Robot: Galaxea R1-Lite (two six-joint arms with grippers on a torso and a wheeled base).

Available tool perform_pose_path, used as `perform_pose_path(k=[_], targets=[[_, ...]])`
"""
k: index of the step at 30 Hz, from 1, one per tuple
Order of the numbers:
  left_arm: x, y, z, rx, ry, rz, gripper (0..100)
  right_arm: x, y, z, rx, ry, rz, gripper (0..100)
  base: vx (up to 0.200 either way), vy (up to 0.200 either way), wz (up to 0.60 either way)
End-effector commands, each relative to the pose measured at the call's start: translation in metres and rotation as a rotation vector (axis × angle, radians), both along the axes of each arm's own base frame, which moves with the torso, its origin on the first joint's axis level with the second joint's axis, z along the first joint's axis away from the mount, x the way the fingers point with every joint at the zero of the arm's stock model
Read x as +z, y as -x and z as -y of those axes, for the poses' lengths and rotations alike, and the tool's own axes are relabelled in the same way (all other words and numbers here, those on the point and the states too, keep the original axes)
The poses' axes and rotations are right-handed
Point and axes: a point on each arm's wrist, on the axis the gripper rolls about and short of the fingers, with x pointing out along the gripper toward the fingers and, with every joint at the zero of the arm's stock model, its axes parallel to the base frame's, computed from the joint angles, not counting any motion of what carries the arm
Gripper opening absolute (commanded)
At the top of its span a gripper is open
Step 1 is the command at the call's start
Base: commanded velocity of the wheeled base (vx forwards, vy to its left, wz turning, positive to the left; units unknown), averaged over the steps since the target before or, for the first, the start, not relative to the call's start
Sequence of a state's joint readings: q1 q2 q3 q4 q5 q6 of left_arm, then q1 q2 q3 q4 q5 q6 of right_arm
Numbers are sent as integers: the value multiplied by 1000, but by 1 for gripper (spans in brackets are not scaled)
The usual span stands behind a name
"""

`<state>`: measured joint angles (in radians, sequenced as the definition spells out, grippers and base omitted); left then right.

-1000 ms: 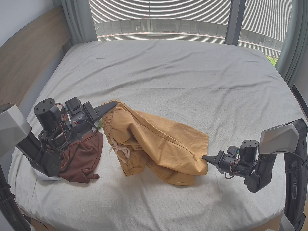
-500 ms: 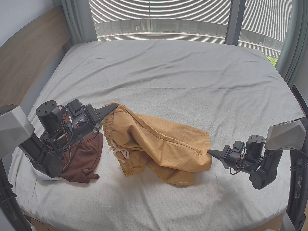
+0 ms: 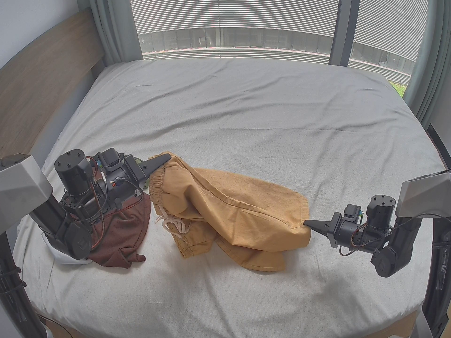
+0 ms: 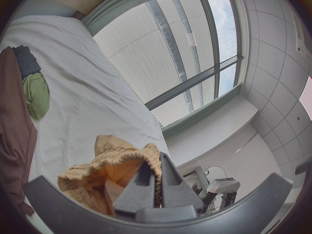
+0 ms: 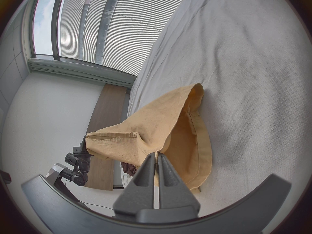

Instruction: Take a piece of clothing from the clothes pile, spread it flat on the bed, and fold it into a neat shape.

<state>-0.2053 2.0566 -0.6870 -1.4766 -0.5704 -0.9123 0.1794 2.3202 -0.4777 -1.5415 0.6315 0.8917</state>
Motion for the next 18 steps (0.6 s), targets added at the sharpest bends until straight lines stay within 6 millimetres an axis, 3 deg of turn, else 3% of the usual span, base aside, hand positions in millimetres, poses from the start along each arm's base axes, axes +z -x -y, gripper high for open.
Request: perform_pose_path(k=[1, 10, 11, 18], targets=[[-2, -1, 0, 0, -1, -4, 0, -4, 1, -2, 10, 3, -12, 0, 0, 0, 0], [1, -1, 0, -2, 3, 17, 0, -15, -1, -8, 31, 26, -12, 0, 0, 0, 0], [0, 0, 0, -2, 3, 15, 0, -15, -1, -8, 31, 26, -12, 100, 0, 0, 0], [0, 0, 1, -5, 3, 15, 0, -15, -1, -18, 62, 26, -3, 100, 0, 0, 0]])
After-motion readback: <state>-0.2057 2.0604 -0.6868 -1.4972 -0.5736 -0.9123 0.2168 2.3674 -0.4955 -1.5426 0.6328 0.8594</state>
